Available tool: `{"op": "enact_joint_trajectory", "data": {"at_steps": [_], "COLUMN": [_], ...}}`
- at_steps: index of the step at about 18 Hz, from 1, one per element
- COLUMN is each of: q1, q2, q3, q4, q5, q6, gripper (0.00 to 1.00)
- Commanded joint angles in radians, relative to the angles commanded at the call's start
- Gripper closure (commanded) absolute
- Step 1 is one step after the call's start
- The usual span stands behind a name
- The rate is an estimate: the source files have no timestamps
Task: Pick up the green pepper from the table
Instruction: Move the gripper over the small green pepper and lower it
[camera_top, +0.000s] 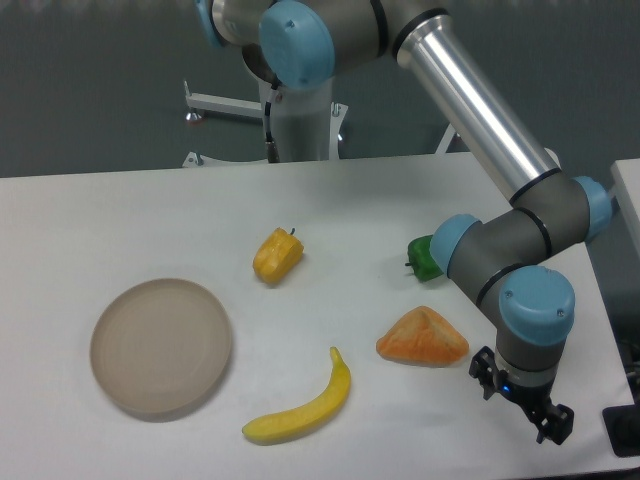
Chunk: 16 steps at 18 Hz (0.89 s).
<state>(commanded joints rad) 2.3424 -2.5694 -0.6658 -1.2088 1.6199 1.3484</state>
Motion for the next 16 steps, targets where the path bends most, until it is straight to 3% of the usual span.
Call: {"op": "enact_joint_trajectory", "data": {"at_steps": [6,8,12,16], "q1": [-0.018,-0.02,-0.02,-0.026], "q2": [0.015,0.04,0.118,0.215], "q3": [-0.011,-0.034,-0.095,-0.213], "q4": [-0.003,-0.031,-0.098,-0.121], "q5": [0.006,0.005,0.005,0.014], "q6": [-0.014,-0.014,-0.015,-0.014], "gripper": [0.0,0.0,0.0,0.0]}}
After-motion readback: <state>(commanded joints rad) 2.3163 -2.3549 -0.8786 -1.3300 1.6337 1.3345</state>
